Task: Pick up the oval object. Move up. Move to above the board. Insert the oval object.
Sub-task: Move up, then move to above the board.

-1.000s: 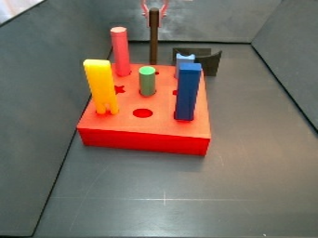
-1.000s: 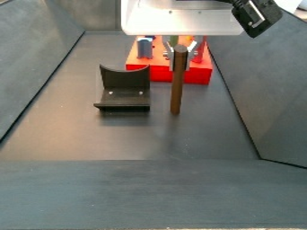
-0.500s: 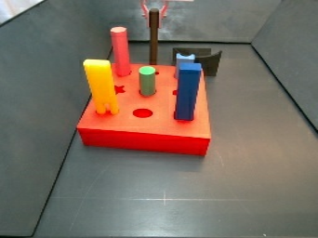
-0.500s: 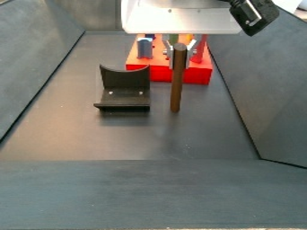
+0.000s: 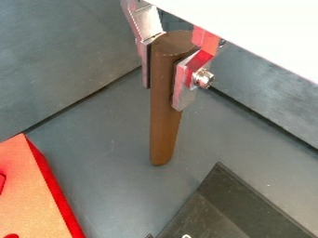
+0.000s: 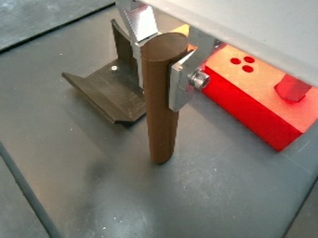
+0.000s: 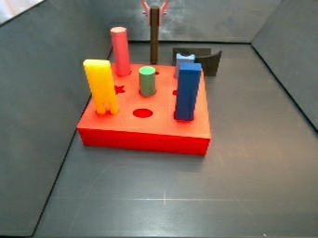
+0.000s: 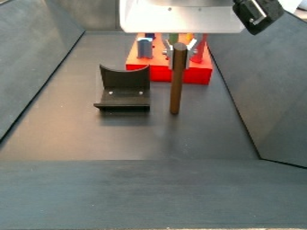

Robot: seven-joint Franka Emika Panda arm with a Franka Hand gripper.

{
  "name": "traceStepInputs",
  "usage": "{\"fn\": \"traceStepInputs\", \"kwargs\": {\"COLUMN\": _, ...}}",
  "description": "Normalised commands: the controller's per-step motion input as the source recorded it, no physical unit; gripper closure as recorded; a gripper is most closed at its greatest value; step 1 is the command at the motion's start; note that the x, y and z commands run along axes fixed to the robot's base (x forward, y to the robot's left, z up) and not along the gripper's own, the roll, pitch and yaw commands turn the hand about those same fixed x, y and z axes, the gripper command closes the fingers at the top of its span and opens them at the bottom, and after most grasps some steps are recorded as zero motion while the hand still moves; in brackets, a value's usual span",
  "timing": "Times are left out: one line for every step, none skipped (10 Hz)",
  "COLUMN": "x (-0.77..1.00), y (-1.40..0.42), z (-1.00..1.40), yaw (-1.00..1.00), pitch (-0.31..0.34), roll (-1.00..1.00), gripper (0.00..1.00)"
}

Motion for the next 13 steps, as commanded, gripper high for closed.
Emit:
{"fn": "traceStepInputs", "kwargs": {"x": -0.04, "y": -0.01, "z": 0.83, "yaw": 0.0, "pitch": 0.005, "roll": 0.0, "gripper": 1.0}}
{"fn": "traceStepInputs", "kwargs": {"x": -0.05, "y": -0.01, "z": 0.75, "yaw": 0.0, "pitch": 0.002, "roll": 0.0, "gripper": 1.0}}
{"fn": "traceStepInputs", "kwargs": {"x": -0.04, "y": 0.0, "z": 0.51, "yaw": 0.0, "pitch": 0.007, "roll": 0.02, "gripper": 1.0}}
{"fn": "traceStepInputs", "kwargs": {"x": -0.03, "y": 0.0, "z": 0.39, "yaw": -0.01, "pitch": 0.016, "roll": 0.03, "gripper": 1.0}}
{"fn": "traceStepInputs", "kwargs": {"x": -0.05, "y": 0.36, "z": 1.0, "yaw": 0.06, "pitch": -0.177, "roll": -0.24, "gripper": 1.0}}
{"fn": "traceStepInputs", "kwargs": {"x": -0.05, "y": 0.38, "z": 1.0, "yaw": 0.06, "pitch": -0.164, "roll": -0.23, "gripper": 1.0}}
{"fn": "traceStepInputs", "kwargs": {"x": -0.05, "y": 0.33, "z": 1.0, "yaw": 0.02, "pitch": -0.087, "roll": -0.22, "gripper": 1.0}}
{"fn": "traceStepInputs", "kwargs": {"x": -0.05, "y": 0.32, "z": 1.0, "yaw": 0.0, "pitch": -0.055, "roll": -0.21, "gripper": 1.0}}
{"fn": "traceStepInputs", "kwargs": {"x": -0.03, "y": 0.29, "z": 1.0, "yaw": -0.01, "pitch": 0.001, "roll": -0.2, "gripper": 1.0}}
{"fn": "traceStepInputs", "kwargs": {"x": -0.02, "y": 0.28, "z": 1.0, "yaw": -0.02, "pitch": 0.034, "roll": -0.18, "gripper": 1.0}}
{"fn": "traceStepInputs", "kwargs": {"x": 0.0, "y": 0.25, "z": 1.0, "yaw": -0.03, "pitch": 0.056, "roll": -0.17, "gripper": 1.0}}
{"fn": "traceStepInputs", "kwargs": {"x": 0.01, "y": 0.19, "z": 0.85, "yaw": -0.03, "pitch": 0.065, "roll": -0.15, "gripper": 1.0}}
{"fn": "traceStepInputs", "kwargs": {"x": 0.01, "y": 0.11, "z": 0.59, "yaw": -0.04, "pitch": 0.067, "roll": -0.13, "gripper": 1.0}}
